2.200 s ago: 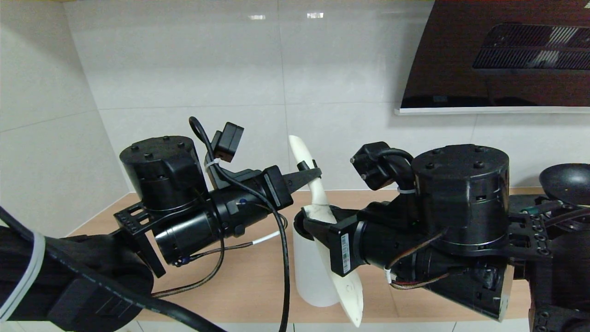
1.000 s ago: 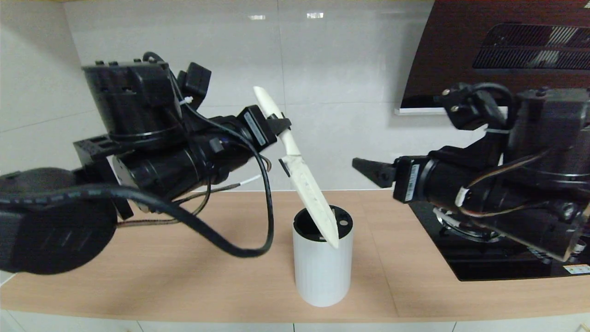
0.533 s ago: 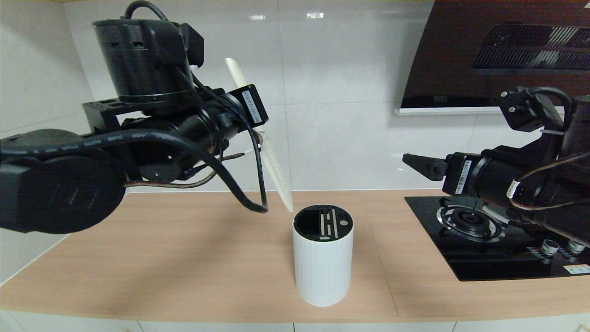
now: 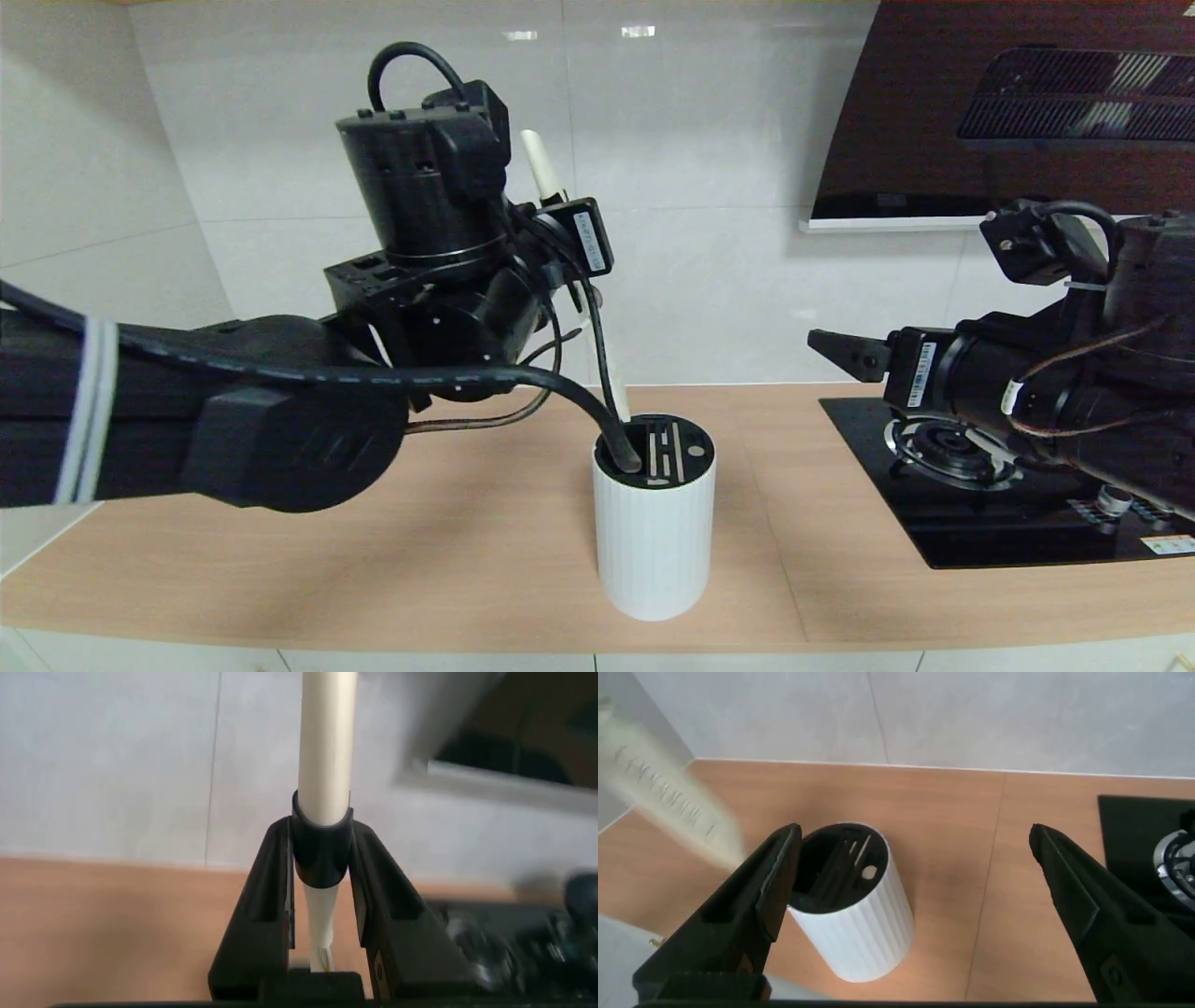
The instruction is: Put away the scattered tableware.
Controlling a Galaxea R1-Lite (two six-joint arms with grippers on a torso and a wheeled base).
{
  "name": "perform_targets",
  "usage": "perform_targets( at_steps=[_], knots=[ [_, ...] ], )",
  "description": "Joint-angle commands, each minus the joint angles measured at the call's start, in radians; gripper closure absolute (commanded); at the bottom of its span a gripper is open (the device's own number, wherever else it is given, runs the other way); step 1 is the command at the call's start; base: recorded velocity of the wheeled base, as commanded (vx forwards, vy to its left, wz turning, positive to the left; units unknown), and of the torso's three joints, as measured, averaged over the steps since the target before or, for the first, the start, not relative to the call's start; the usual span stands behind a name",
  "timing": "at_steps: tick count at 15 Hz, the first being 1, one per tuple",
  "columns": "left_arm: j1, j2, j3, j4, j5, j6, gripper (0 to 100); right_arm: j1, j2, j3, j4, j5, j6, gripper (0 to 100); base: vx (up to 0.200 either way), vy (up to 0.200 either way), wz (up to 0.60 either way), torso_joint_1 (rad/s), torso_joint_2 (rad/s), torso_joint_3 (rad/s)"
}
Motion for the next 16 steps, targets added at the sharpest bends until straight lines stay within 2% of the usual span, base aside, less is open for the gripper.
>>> perform_targets(
  at_steps=[1, 5, 7, 9, 16],
  knots=[
    [-0.008, 0.081, 0.000, -0.033, 0.022, 0.034, 100, 0.001, 0.011, 0.002, -0.001, 0.000, 0.000, 0, 0.000, 0.000, 0.00, 0.000, 0.00, 0.000],
    [-0.008, 0.119, -0.001, -0.058, 0.030, 0.048, 100, 0.001, 0.028, 0.003, -0.001, -0.001, 0.000, 0, 0.000, 0.000, 0.00, 0.000, 0.00, 0.000],
    [-0.008, 0.182, -0.021, -0.106, 0.067, 0.066, 100, 0.001, 0.039, 0.007, -0.001, -0.001, 0.000, 0, 0.000, 0.000, 0.00, 0.000, 0.00, 0.000],
    [-0.008, 0.207, -0.023, -0.155, 0.076, 0.088, 100, 0.001, 0.039, 0.007, -0.001, -0.001, 0.000, 0, 0.000, 0.000, 0.00, 0.000, 0.00, 0.000],
    [-0.009, 0.234, -0.011, -0.161, 0.084, 0.091, 100, 0.004, 0.050, 0.008, -0.001, -0.001, 0.000, 0, 0.000, 0.000, 0.00, 0.000, 0.00, 0.000]
  ],
)
